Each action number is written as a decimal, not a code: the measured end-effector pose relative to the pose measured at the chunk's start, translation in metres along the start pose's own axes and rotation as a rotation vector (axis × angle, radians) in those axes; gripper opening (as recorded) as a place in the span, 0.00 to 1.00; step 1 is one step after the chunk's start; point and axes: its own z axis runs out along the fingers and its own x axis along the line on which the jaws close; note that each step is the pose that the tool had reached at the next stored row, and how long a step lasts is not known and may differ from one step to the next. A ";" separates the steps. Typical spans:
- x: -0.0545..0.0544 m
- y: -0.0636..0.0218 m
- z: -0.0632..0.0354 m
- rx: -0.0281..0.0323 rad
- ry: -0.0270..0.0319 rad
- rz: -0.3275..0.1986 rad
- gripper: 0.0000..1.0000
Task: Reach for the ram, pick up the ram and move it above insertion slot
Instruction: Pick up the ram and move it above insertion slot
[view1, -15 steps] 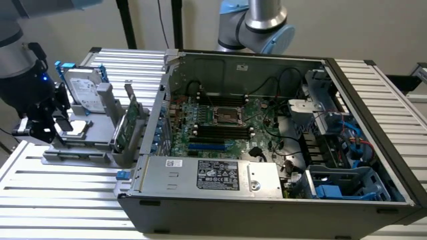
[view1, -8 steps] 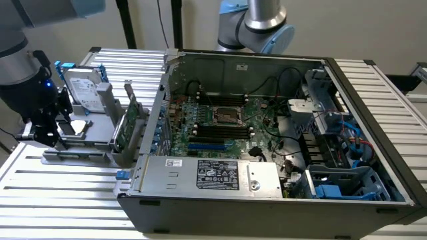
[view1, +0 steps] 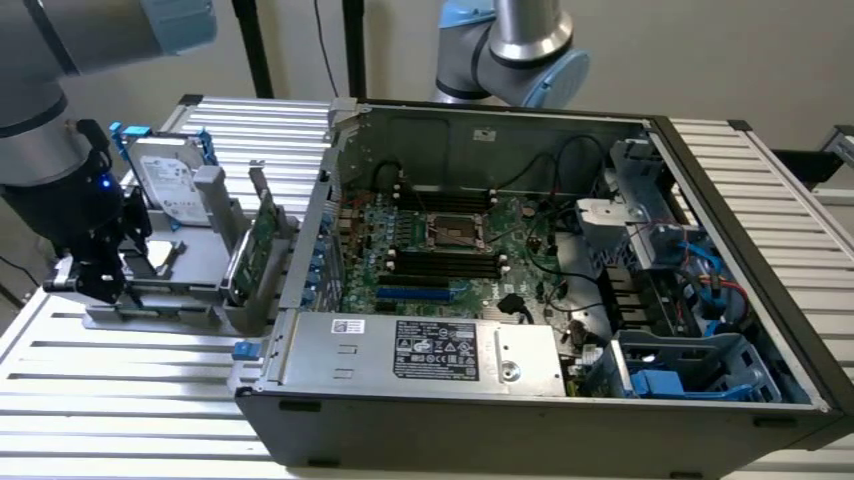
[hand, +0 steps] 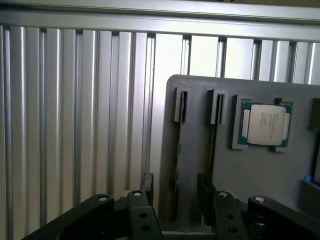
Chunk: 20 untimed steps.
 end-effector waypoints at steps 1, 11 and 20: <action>0.000 0.0000 0.0018 0.0000 0.0000 0.002 0.48; 0.000 0.0000 0.0200 0.0000 0.0000 0.009 0.48; 0.000 -0.0010 0.0362 -0.0013 -0.0001 0.008 0.48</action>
